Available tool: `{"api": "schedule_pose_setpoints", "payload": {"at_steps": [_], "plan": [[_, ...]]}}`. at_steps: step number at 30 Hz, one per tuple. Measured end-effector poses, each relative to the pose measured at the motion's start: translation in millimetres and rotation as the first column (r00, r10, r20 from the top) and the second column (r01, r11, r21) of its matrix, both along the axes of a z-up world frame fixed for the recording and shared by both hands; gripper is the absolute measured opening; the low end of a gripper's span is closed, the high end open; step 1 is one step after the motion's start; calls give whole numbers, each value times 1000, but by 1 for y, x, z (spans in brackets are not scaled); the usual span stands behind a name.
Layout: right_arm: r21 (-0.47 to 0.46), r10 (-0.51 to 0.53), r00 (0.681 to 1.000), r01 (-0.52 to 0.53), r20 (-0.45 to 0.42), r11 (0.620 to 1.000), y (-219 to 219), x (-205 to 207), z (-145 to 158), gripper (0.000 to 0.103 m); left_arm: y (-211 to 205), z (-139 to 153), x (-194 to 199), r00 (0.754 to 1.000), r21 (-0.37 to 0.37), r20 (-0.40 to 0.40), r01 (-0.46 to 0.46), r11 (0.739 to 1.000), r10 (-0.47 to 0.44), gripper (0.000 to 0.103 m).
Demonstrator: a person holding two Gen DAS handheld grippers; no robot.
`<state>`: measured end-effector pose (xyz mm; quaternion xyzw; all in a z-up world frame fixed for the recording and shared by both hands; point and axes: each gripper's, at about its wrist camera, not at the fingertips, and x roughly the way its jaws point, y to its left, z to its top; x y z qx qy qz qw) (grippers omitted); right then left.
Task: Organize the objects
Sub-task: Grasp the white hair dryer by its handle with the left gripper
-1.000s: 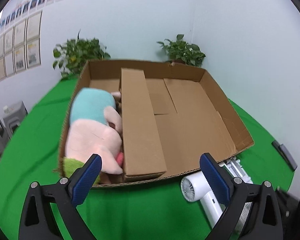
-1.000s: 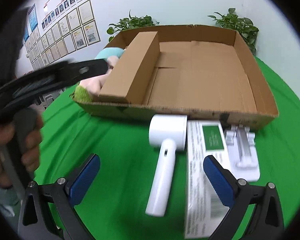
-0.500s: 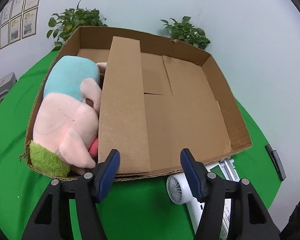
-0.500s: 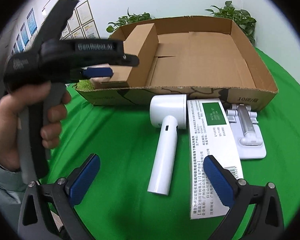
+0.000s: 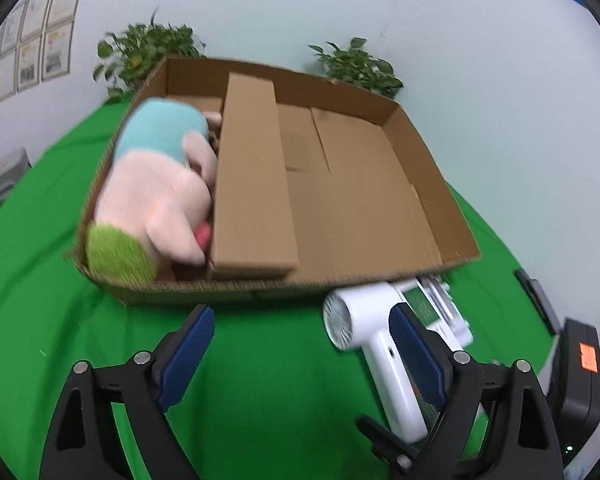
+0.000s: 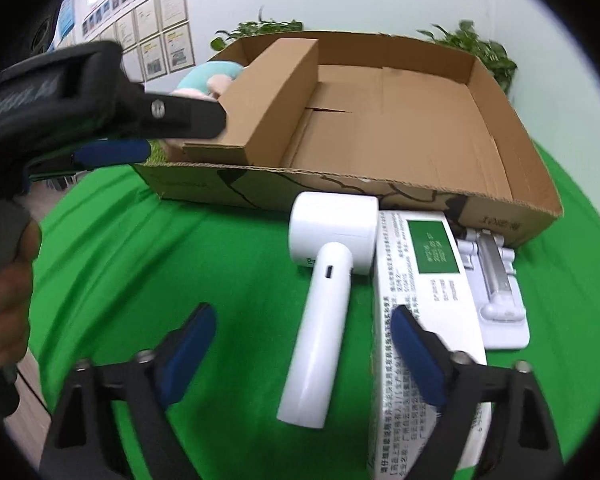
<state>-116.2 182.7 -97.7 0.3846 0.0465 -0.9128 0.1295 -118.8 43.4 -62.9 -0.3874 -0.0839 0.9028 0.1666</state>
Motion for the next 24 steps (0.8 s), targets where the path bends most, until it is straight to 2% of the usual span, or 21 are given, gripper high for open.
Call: {"api": "schedule_pose_setpoints", "payload": {"at_steps": [1,5,7,9,14,16,20,23,24], "plan": [[8,16,1000,-17,19,1000,-4,-1,-4,68,-2,-6,1,1000,25,17,18,1000,-19,89],[38,4,999,-6,45,999,-6,-4,-13,62,-5,-28,1,995,109,71,63,992,-71,89],[42,-17,998,15,61,999,-2,-7,-15,44,-6,-35,-1,991,152,94,79,985,-94,88],[51,-28,997,24,67,998,2,-9,-16,32,-3,-41,-3,985,186,116,102,977,-125,87],[13,-18,995,17,95,1000,7,-1,-15,29,10,-61,-1,961,285,179,155,946,-212,87],[-6,-6,994,6,107,1000,8,7,-14,26,15,-67,3,953,295,191,171,940,-234,87],[-48,9,990,-3,140,999,9,25,-14,24,27,-85,10,922,372,264,174,912,-284,84],[-53,20,989,-12,144,999,5,37,-14,24,30,-89,17,921,403,266,161,901,-284,83],[-53,20,989,-12,146,999,4,39,-14,24,30,-90,18,919,419,272,155,894,-287,78]]}}
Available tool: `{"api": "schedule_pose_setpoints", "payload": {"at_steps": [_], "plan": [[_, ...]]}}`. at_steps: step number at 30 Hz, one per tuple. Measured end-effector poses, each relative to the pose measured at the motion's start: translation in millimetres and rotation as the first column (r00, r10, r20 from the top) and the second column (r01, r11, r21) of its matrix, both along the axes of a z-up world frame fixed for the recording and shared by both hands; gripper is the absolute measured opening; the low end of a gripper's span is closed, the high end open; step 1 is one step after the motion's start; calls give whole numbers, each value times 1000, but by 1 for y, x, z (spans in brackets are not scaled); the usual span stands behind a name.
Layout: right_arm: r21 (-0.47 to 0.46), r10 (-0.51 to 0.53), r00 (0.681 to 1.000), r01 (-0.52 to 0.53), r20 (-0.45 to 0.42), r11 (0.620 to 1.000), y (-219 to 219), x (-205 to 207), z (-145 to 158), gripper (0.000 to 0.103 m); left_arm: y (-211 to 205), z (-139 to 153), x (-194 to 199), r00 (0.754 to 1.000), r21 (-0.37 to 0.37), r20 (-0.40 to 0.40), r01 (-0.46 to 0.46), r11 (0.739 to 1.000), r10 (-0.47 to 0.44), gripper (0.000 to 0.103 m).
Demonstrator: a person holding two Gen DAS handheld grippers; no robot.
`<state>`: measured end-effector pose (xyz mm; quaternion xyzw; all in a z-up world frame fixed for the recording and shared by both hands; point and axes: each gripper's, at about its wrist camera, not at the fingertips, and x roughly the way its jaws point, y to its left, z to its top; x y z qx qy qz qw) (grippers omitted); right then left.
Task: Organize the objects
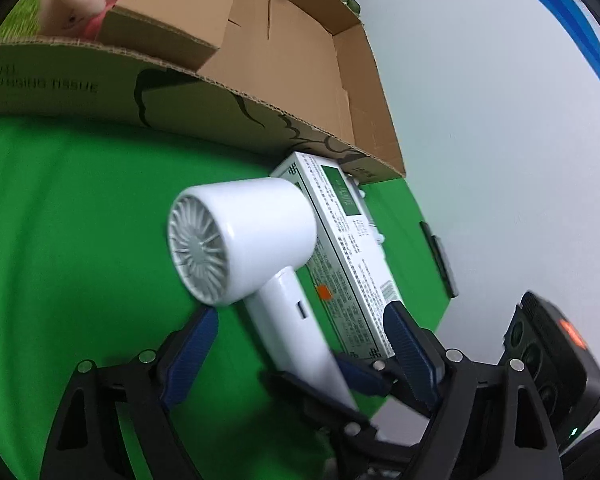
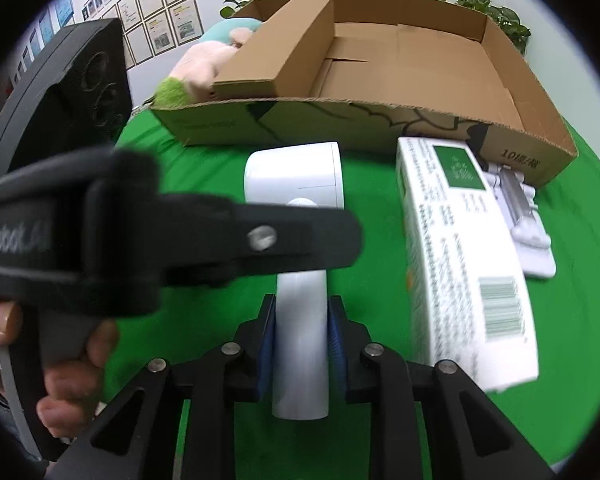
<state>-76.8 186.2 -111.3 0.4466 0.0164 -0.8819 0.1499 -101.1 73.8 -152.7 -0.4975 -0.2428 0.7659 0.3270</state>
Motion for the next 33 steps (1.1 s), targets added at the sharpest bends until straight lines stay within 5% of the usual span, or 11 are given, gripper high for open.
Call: {"api": "schedule_pose_setpoints", "payload": {"at_steps": [5,9,20,33], "plan": [[2,21,1000,-21,-2,1000,-9,9,-1,24,5,-1,6,999,-30,17,-46,998,47,64],[4,14,1000,-14,-10,1000,-10,14,0,24,1,-2,7,996,-90,23,-87,992,89,35],[-15,-15,999,14,-51,1000,-12,26,10,24,2,25,14,995,-99,-41,-93,991,90,30],[-35,-49,965,42,-259,999,-15,28,86,24,7,129,9,956,-112,-285,-113,987,77,29]]}}
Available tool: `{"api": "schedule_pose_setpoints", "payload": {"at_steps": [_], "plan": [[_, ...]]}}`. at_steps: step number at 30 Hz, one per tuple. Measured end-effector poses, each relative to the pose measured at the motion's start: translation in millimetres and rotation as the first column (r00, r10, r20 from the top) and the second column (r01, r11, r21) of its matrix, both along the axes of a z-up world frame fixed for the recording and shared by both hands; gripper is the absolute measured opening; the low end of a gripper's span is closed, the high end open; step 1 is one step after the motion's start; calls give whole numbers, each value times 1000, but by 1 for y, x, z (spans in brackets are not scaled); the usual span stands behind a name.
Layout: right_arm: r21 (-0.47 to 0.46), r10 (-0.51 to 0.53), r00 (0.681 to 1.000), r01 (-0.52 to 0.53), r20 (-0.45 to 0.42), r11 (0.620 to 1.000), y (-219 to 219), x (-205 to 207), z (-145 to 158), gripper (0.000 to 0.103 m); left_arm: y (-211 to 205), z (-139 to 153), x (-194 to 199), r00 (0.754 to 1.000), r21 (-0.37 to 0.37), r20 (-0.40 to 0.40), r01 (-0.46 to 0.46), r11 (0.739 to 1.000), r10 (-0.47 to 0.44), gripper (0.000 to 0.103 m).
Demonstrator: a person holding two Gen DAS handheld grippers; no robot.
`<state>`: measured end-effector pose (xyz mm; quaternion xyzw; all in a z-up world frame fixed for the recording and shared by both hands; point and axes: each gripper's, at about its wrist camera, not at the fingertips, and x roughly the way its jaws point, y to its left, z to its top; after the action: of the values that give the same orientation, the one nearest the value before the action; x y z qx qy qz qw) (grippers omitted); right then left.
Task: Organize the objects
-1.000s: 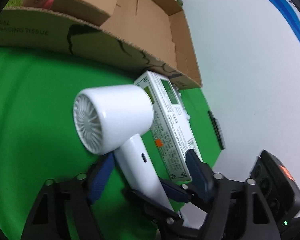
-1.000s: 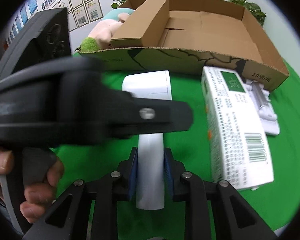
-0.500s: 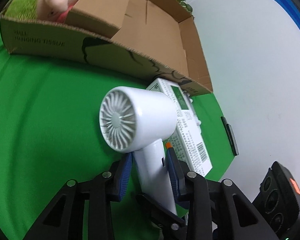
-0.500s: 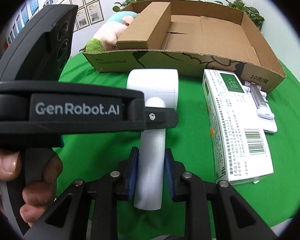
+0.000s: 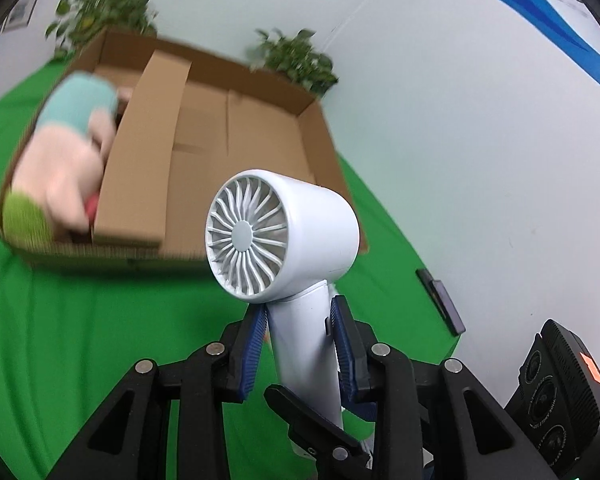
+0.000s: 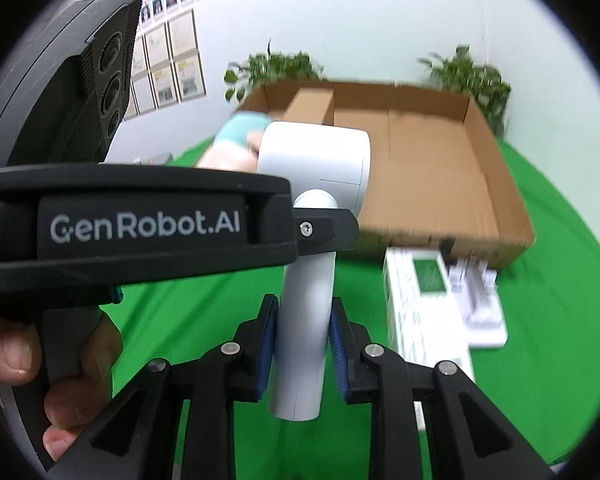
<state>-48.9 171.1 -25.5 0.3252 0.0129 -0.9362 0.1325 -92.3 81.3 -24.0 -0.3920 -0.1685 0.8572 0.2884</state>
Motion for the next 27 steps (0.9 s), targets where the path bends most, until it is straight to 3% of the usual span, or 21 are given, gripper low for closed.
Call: {"api": "schedule_pose_setpoints", "payload": {"at_steps": [3,14,27], "plan": [[-1,-6,999,6,-37,1000,8,-23,18,24,5,21,-8,999,-10,-39,8,1000,-8,29],[-31,-44,989,40,-142,999,23,-47,71,24,19,93,-39,987,-28,-153,43,999,-46,29],[-73,-48,988,37,-148,997,49,-92,102,24,34,144,-99,984,-51,-165,54,997,-62,30]]}}
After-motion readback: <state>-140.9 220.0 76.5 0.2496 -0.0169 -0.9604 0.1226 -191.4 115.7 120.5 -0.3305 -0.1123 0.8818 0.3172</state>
